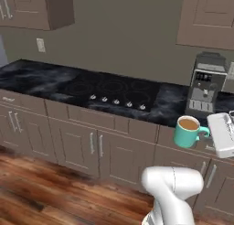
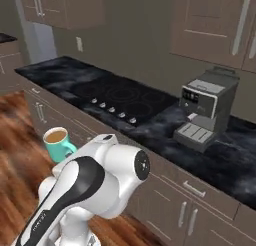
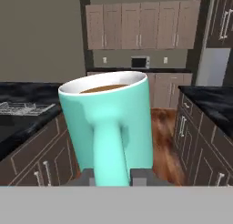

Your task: Pick up the brewed coffee from the coffee machine and place it next to the breakfast plate on the dining counter.

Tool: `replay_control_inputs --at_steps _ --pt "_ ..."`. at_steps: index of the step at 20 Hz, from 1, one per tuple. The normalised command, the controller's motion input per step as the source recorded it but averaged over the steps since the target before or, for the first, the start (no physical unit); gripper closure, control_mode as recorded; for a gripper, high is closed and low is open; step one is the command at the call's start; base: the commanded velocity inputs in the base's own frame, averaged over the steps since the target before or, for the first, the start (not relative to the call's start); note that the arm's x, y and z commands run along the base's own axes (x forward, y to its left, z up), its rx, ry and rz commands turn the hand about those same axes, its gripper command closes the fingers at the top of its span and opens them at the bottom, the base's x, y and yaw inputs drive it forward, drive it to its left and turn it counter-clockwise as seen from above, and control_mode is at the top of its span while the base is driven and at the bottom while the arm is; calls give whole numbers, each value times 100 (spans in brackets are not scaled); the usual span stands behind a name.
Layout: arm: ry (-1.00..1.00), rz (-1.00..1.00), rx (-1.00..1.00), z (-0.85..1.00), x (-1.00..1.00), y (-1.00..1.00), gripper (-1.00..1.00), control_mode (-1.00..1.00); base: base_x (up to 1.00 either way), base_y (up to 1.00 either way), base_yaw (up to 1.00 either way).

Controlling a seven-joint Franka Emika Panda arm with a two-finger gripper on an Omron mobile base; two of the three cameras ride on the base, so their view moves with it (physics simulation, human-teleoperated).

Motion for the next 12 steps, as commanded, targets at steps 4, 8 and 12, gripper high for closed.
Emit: replay_control_inputs --at_steps 4,8,12 --pt "0 0 0 0 0 0 100 100 0 2 100" --pt "0 0 0 0 0 0 100 100 5 0 96" --pt "0 0 0 0 0 0 100 100 23 0 89"
